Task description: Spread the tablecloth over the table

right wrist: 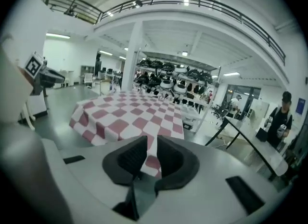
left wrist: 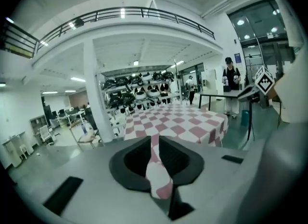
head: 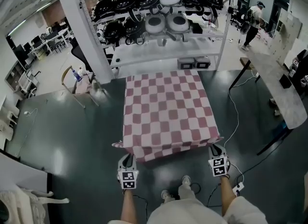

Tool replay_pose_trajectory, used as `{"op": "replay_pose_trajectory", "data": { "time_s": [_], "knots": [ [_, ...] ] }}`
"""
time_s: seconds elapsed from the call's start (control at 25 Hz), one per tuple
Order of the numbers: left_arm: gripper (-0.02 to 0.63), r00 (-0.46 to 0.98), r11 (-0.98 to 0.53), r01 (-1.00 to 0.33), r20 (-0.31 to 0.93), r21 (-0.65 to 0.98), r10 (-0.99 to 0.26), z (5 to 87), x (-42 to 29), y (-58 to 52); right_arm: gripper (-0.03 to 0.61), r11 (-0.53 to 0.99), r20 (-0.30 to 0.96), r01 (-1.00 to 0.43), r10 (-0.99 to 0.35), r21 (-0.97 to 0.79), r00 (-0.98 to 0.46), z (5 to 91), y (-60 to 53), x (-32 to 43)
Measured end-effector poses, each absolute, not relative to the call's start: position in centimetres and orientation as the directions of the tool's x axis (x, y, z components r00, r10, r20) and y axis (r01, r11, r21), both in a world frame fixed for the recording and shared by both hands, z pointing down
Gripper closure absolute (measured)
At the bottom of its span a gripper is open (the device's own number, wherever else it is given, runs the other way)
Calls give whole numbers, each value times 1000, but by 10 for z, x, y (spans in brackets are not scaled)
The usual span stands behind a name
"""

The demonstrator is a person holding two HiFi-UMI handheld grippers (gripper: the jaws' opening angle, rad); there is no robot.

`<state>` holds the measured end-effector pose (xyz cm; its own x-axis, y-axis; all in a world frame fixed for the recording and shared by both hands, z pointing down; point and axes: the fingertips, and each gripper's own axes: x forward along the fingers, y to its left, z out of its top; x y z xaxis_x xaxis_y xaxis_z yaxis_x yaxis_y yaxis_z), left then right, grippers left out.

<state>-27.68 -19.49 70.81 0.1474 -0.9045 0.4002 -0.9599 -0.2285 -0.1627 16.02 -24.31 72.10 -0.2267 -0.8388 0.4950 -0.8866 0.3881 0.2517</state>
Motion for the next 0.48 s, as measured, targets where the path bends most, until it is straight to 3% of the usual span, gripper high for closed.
{"op": "replay_pose_trajectory", "data": {
  "time_s": [0.12, 0.48],
  "knots": [
    [583, 185, -234, -964, 311, -125, -932, 666, -261, -211, 565, 350, 409, -910, -880, 221, -239, 685, -254, 148],
    [588, 256, -277, -954, 176, -110, -951, 600, -223, -253, 565, 346, 264, -909, -922, 233, -283, 613, -276, 130]
  ]
}}
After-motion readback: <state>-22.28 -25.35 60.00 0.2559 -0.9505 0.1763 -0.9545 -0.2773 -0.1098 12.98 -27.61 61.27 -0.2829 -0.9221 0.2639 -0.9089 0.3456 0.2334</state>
